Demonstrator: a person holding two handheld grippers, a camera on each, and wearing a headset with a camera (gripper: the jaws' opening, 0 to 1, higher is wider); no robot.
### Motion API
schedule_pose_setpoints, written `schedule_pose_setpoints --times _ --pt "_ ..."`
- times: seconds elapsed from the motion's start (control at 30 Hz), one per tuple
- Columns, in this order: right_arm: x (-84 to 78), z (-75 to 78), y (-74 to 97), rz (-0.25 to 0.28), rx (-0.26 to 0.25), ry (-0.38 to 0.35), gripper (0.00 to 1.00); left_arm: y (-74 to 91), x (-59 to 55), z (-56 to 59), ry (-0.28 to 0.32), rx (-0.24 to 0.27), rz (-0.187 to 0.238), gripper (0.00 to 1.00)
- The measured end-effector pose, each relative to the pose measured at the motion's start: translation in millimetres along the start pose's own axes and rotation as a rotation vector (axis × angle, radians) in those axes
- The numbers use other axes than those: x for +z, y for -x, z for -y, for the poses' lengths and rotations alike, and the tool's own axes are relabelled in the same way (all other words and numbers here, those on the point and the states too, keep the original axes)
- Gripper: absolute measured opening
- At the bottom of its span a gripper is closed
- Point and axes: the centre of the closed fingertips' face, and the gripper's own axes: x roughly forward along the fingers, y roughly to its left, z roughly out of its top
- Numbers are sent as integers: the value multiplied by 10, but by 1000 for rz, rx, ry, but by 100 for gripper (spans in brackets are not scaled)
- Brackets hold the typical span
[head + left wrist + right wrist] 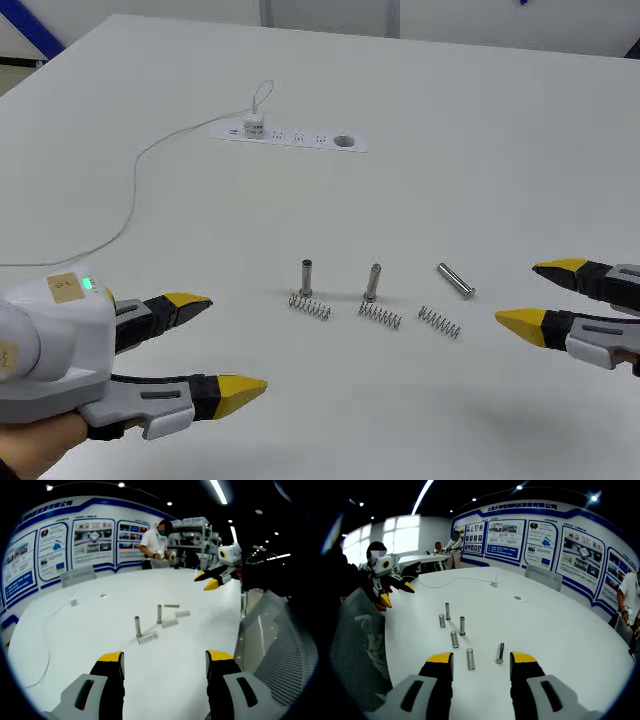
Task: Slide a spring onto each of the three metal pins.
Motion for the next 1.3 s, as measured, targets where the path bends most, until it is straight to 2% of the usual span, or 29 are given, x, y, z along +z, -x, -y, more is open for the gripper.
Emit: schedule_pose_setpoints --times 0.4,0.63,0.9,1.3 --pt "91 187 -247 -45 -7 17 42 4 9 11 -3 -2 -1 67" --pt "95 288 -432 -96 -16 21 39 15 1 3 0 2 0 67" --pt "50 361 -625 -155 -21 30 33 11 -14 7 1 0 -4 67" --pt "-108 447 -887 -268 -18 18 28 7 -15 22 1 -3 -6 66"
